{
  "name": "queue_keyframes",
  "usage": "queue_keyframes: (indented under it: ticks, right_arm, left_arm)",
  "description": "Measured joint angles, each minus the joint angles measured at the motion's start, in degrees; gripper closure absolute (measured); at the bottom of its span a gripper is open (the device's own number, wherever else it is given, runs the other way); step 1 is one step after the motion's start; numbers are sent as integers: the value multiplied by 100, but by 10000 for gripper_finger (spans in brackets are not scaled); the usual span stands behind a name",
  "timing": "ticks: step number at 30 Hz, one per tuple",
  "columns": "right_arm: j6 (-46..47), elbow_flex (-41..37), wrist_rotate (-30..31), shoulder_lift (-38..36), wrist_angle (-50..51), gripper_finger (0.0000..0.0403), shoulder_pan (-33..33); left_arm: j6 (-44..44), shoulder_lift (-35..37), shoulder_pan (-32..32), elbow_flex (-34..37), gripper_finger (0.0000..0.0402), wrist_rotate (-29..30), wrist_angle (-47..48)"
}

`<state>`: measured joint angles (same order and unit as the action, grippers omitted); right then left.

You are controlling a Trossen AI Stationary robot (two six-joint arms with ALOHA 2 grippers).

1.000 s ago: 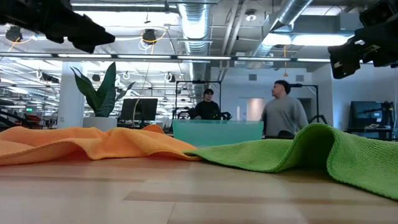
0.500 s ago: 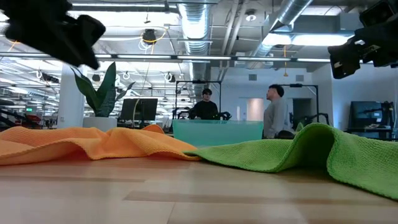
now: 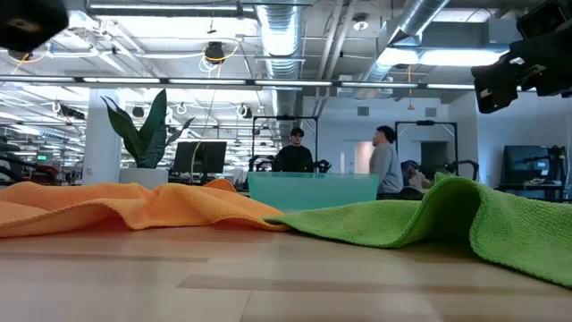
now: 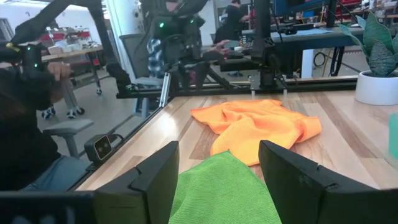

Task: Roll microfiber towels into tight, uniform cylinder then place into a basket
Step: Fold the orange towel

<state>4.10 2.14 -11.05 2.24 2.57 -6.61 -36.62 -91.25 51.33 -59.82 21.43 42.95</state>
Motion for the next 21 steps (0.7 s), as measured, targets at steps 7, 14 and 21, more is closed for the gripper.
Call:
queue_keyframes:
  ticks: [7,14,21]
  right_arm:
    - [0,0,-1,1,0,159,-1]
    - [0,0,0,0,1,159,0]
    - [-2,1,0,0,-1,159,0]
  left_arm:
    - [-1204,-616,232,-14,239,-146,-82]
    - [-1762,-736,240,2,239,-212,-158]
    - [-1917,-1003,367,8,239,-41,-188]
